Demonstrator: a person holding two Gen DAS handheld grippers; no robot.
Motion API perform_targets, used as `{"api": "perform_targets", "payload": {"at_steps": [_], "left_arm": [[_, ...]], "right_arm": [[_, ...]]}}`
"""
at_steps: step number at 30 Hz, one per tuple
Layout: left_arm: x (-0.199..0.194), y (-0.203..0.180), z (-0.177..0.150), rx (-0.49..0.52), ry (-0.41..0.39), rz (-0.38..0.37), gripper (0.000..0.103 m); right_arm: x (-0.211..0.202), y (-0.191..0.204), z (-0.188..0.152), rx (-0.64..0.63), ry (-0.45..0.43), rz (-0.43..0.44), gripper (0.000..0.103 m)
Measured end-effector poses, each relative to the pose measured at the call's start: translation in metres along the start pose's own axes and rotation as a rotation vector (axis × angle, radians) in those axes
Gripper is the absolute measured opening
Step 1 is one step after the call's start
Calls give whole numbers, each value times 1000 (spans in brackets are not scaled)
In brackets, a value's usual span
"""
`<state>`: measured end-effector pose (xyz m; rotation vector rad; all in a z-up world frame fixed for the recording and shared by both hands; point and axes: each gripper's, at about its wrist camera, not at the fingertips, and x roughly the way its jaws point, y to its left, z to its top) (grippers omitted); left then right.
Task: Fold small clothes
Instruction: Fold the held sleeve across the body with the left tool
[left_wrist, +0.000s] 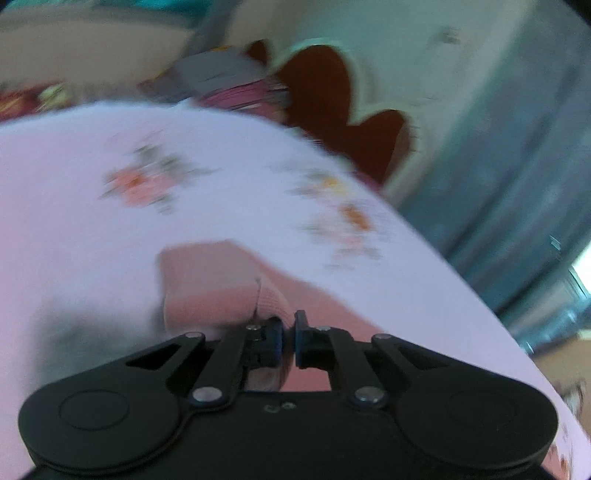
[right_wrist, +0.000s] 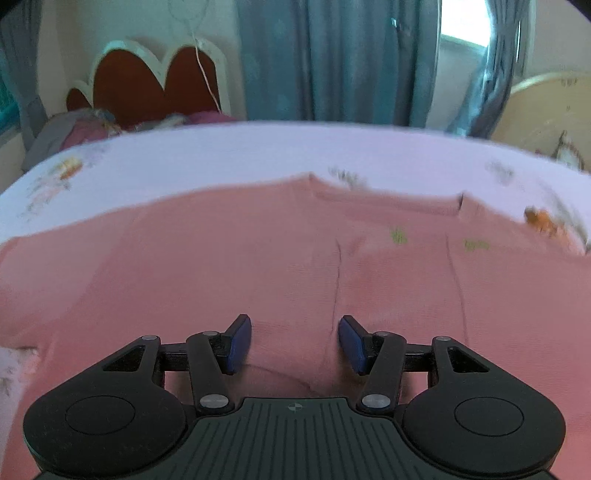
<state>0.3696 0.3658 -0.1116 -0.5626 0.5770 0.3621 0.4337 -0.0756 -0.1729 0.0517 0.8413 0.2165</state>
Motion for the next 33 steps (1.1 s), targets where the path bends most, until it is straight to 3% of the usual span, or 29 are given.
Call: {"api": "perform_targets", "payload": {"at_steps": [4, 9, 12, 18, 20, 22, 25, 27, 28, 30, 33], "left_arm": [[-16, -64, -5, 153, 4, -142, 6], [-26, -157, -38, 307, 58, -346, 6], [-26, -215, -73, 401, 110, -479, 6], [-21, -300, -159, 553, 195, -614, 6], [-14, -319, -194, 626, 249, -608, 6], [-7, -328, -222, 709, 292, -580, 14], [-12, -329, -247, 804, 305, -530, 23], [-21, -322, -246, 825, 292, -535, 32], [-26, -319, -245, 839, 278, -525, 47], [-35, -308, -236, 849, 220, -487, 63], [-37, -290, -219, 824, 189, -418, 63]], "right_arm": [[-19, -9, 4, 48, -55, 37, 54], [-47, -25, 1, 62, -103, 30, 54], [-65, -49, -3, 102, -120, 4, 54], [-95, -104, -18, 163, -132, -72, 54], [-101, -118, -22, 177, -128, -80, 54], [-105, -126, -24, 178, -124, -78, 54], [-109, -130, -26, 177, -123, -39, 54], [-111, -129, -27, 169, -124, -4, 54], [-108, -126, -28, 162, -123, 11, 54], [-105, -116, -25, 140, -120, 50, 54], [-99, -94, -21, 87, -117, 101, 54]]}}
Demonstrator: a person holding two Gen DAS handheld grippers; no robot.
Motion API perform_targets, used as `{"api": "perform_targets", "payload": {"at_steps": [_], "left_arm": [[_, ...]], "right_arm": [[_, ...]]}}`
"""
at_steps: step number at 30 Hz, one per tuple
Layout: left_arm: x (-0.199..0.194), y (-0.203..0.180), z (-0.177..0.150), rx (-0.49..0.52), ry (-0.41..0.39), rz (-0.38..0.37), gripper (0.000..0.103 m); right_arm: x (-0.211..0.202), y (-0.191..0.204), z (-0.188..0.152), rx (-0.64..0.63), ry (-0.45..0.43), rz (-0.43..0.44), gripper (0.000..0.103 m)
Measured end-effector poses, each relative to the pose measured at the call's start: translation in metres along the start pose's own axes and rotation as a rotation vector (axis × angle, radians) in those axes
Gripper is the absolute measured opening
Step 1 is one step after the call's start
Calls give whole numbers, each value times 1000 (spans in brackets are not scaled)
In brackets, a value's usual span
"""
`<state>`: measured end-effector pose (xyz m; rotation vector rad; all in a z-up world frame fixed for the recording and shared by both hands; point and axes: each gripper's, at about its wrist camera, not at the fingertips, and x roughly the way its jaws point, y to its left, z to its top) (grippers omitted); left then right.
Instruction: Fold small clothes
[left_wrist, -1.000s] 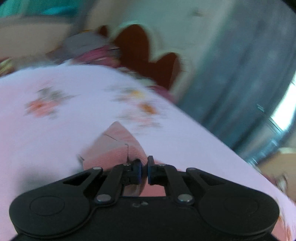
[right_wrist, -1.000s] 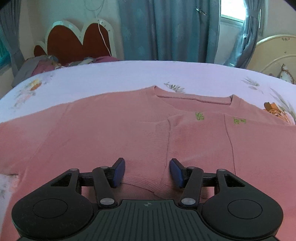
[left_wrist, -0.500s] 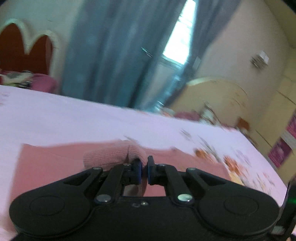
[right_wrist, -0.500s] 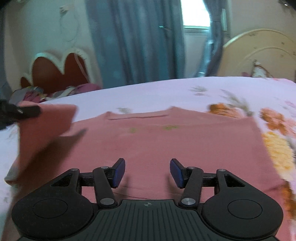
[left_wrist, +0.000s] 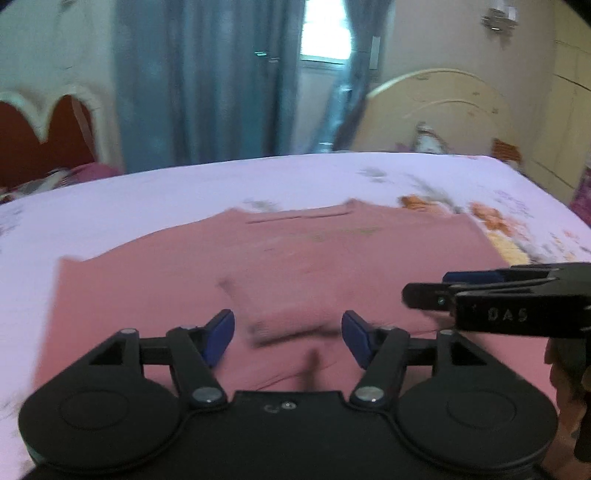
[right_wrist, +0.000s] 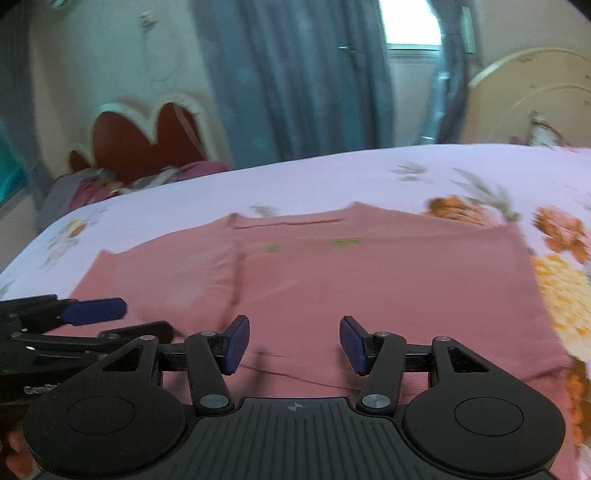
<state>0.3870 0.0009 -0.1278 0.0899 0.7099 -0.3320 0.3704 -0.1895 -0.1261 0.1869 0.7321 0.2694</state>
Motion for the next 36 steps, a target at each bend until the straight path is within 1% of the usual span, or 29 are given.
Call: {"api": "perform_targets", "payload": {"at_steps": [3, 5, 7, 10, 12, 14, 17, 18, 19, 20, 21, 22, 24, 28, 30, 32, 34, 36], "left_arm": [[-8, 27, -12, -43, 22, 104, 63], [-11, 46, -22, -76, 44, 166, 63], [-15, 63, -34, -96, 62, 235, 62], [-23, 83, -51, -116, 85, 330, 62], [-21, 94, -59, -137, 106, 371, 60], [-20, 102, -62, -150, 110, 389, 58], [-15, 108, -58, -162, 78, 387, 47], [-11, 109, -55, -162, 68, 389, 41], [-8, 110, -52, -163, 57, 392, 37], [-5, 112, -49, -169, 48, 397, 34], [-6, 114, -52, -179, 40, 393, 28], [-5, 116, -52, -189, 35, 385, 20], [-3, 113, -51, -188, 29, 390, 15], [-5, 109, -56, -183, 17, 397, 12], [-5, 109, -55, -180, 21, 384, 11], [-3, 105, -54, -162, 32, 382, 10], [0, 102, -53, -155, 37, 389, 10], [3, 100, -53, -150, 45, 395, 10]], "right_arm": [[10, 25, -2, -66, 14, 40, 54], [18, 41, -5, -121, 28, 52, 54], [28, 56, -8, -188, 33, 39, 54], [43, 73, -14, -285, 32, -19, 54], [56, 82, -17, -345, 41, -55, 54], [65, 87, -21, -375, 44, -61, 54], [69, 89, -20, -371, 25, -54, 53], [69, 89, -18, -371, 18, -54, 47], [69, 89, -16, -373, 16, -54, 21], [67, 89, -14, -367, 12, -53, 18], [66, 88, -10, -354, 7, -48, 18], [64, 84, -7, -335, 3, -48, 14], [55, 71, 3, -256, -23, -51, 13], [33, 23, 20, -33, -62, -81, 12], [24, -1, 23, 30, -64, -116, 11], [18, -22, 19, 85, -38, -136, 11], [16, -35, 11, 116, -12, -150, 11], [15, -44, 1, 135, 13, -181, 5]]}}
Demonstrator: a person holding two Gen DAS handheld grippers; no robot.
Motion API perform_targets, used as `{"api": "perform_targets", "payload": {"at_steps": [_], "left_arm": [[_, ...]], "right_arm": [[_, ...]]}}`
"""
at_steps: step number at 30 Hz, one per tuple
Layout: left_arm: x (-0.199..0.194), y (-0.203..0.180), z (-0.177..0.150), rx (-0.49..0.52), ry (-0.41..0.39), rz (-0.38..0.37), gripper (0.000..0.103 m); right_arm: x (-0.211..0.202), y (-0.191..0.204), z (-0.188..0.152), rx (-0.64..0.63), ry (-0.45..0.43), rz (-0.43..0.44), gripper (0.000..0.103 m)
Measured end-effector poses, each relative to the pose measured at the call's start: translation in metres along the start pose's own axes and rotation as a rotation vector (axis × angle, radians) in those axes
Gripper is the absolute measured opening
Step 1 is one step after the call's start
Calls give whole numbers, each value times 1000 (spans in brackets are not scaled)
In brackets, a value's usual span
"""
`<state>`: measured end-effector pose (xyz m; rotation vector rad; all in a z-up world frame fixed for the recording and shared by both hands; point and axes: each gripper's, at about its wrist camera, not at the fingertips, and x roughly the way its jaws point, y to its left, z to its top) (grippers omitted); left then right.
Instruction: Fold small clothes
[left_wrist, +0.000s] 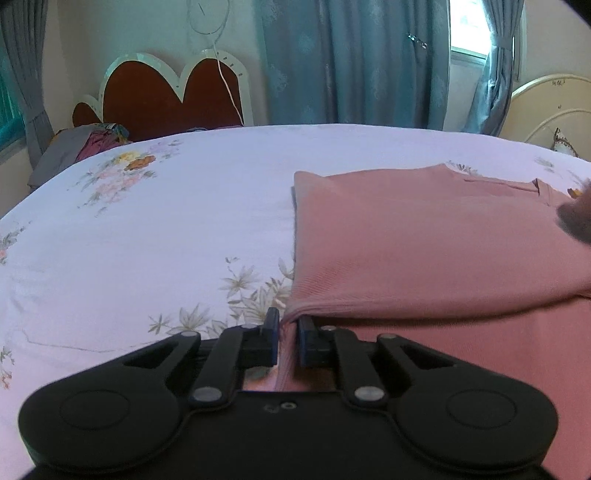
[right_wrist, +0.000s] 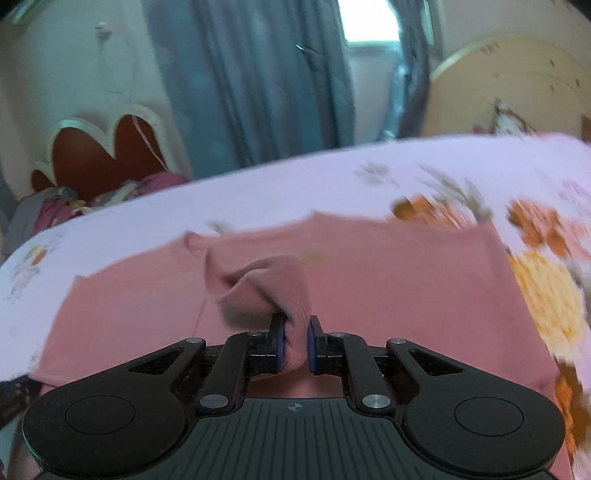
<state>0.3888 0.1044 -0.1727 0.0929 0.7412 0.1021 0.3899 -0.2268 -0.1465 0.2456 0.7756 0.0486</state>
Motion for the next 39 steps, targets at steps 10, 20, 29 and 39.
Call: {"api": "perform_targets", "payload": {"at_steps": [10, 20, 29, 39], "left_arm": [[-2, 1, 1, 34, 18, -11, 11], [-1, -4, 0, 60, 20, 7, 11], [-2, -6, 2, 82, 37, -6, 12], [-37, 23, 17, -59, 56, -114, 31]], "right_arm": [[-5, -24, 3, 47, 4, 13, 61], [8, -22, -5, 50, 80, 31, 11], [0, -30, -10, -10, 67, -21, 11], [-7, -39, 18, 8, -7, -19, 38]]}}
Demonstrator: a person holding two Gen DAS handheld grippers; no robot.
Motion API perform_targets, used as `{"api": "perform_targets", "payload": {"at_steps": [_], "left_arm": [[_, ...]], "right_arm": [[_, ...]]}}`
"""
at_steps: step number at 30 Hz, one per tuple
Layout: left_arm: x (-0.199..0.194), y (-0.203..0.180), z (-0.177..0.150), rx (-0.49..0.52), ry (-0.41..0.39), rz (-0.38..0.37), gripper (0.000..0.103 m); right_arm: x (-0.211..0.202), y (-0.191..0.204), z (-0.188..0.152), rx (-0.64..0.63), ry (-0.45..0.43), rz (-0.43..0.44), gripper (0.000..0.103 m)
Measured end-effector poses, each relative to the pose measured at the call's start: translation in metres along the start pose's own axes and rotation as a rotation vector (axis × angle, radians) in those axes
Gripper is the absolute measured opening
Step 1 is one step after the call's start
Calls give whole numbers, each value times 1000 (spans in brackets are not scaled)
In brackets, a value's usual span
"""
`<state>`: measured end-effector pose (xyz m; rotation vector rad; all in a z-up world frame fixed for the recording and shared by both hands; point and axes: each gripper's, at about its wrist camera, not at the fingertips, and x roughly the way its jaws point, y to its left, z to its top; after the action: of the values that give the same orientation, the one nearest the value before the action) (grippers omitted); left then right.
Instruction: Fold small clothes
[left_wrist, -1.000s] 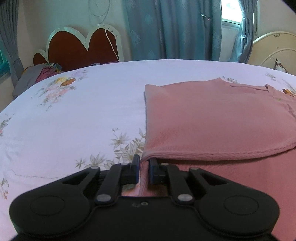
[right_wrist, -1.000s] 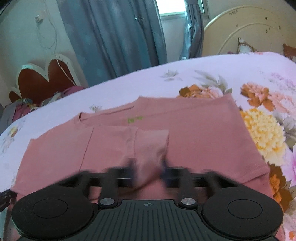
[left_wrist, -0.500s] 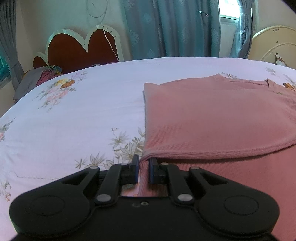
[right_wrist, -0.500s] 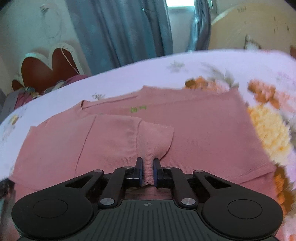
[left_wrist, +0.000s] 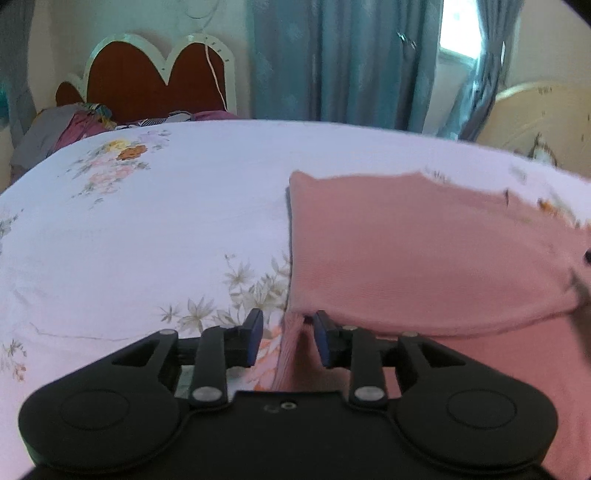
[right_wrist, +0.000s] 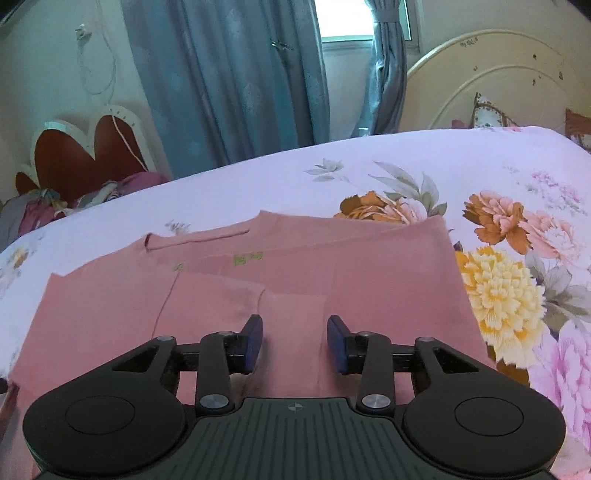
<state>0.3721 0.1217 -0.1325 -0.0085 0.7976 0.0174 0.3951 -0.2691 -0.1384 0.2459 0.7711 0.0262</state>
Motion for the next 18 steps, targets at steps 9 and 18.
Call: {"api": "perform_targets", "payload": {"at_steps": [9, 18], "left_arm": [[51, -18, 54, -42, -37, -22, 30], [110, -31, 72, -35, -16, 1, 27]], "right_arm": [[44, -1, 4, 66, 79, -3, 38], [49, 11, 3, 18, 87, 2, 11]]}}
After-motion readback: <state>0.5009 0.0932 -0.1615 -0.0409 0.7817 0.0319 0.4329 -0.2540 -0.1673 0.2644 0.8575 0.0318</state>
